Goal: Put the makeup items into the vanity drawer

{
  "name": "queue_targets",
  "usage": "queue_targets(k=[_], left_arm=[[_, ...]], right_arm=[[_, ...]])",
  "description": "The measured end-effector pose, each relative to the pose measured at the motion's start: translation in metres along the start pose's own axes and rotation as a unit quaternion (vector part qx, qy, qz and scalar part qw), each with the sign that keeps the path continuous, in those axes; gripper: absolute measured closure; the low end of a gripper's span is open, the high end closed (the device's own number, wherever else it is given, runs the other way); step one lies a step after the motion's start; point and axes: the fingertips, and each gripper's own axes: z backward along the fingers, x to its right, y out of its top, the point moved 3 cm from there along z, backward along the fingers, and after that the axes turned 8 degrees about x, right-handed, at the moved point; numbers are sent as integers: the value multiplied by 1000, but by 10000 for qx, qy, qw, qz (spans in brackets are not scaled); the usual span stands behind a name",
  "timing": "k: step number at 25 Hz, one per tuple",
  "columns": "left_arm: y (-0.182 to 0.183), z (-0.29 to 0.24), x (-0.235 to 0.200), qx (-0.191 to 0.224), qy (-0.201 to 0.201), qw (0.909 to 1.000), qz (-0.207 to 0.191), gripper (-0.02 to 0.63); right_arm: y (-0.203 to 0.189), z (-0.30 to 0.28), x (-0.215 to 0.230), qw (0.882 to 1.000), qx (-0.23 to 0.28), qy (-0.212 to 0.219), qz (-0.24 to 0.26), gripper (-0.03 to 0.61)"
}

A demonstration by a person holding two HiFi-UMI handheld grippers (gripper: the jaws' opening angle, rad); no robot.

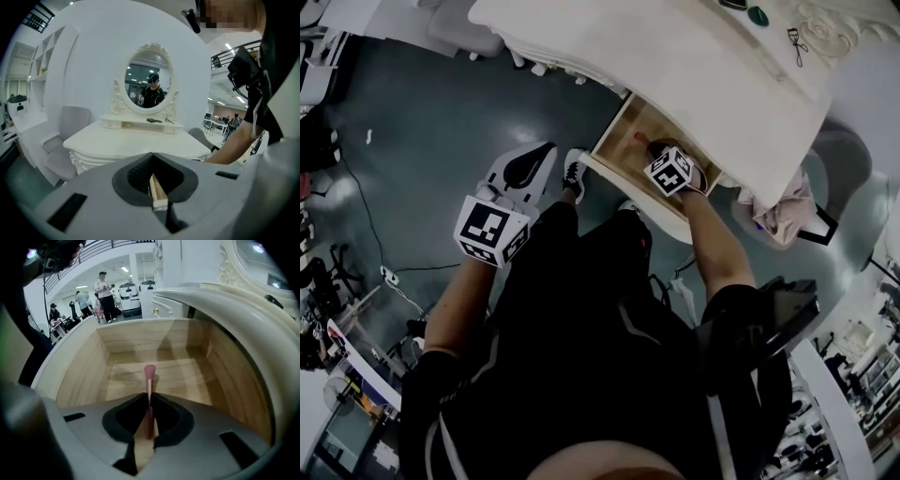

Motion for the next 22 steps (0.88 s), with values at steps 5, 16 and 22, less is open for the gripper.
queue_targets(k=[5, 16, 22], left_arm=[[3, 5, -11, 52, 192, 9998, 43, 609], [20, -4, -24, 81, 289, 9992, -261, 609], [42, -14, -18, 226, -136, 9987, -442, 609]], right_arm=[[-2, -3, 0, 10000, -17, 31, 1, 526], [2, 2, -1, 9999, 52, 74, -129, 465], [31, 40, -4, 9988, 430, -178, -169, 459]])
